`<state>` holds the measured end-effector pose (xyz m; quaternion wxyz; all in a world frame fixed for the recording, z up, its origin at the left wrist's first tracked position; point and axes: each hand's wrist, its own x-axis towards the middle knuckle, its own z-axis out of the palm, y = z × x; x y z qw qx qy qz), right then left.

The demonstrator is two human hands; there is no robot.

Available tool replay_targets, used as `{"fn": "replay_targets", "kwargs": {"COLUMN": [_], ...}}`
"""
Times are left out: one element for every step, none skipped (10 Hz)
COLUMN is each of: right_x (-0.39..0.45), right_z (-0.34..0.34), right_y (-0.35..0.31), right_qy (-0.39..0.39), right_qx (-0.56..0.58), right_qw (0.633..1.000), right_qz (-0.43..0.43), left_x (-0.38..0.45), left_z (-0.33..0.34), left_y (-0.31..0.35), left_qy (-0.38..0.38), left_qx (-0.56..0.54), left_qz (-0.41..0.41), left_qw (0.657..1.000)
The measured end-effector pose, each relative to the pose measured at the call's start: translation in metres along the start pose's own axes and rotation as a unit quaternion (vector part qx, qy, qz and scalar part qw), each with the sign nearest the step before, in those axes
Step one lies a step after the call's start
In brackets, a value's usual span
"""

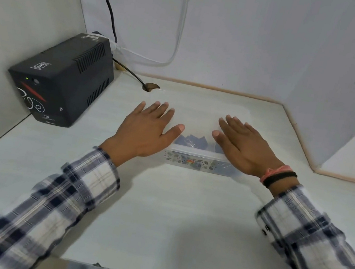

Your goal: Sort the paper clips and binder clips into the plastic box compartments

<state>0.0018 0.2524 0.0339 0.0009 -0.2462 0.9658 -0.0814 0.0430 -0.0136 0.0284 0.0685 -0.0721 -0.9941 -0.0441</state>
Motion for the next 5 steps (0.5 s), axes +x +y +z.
{"fn": "replay_targets", "kwargs": {"right_x": [-0.002, -0.005, -0.012, -0.018, -0.018], "right_z": [-0.001, -0.004, -0.011, -0.021, -0.033], "right_y": [-0.001, -0.003, -0.009, -0.013, -0.015], "right_qy": [0.001, 0.013, 0.04, 0.1, 0.163], "right_qx": [0.007, 0.039, 0.071, 0.121, 0.16], "right_qw": [1.0, 0.999, 0.997, 0.987, 0.973], "right_qz": [0.004, 0.008, -0.002, -0.025, -0.036], "left_x": [-0.001, -0.003, -0.007, -0.011, -0.014], "left_z": [0.0, -0.002, -0.008, -0.02, -0.042], "left_y": [-0.001, 0.0, 0.002, 0.005, 0.012], "left_qy": [0.007, 0.014, 0.032, 0.054, 0.1], "left_qx": [-0.01, -0.044, -0.1, -0.188, -0.315], "left_qz": [-0.002, -0.004, -0.007, -0.008, -0.02], "left_qw": [1.0, 0.999, 0.994, 0.981, 0.944]}}
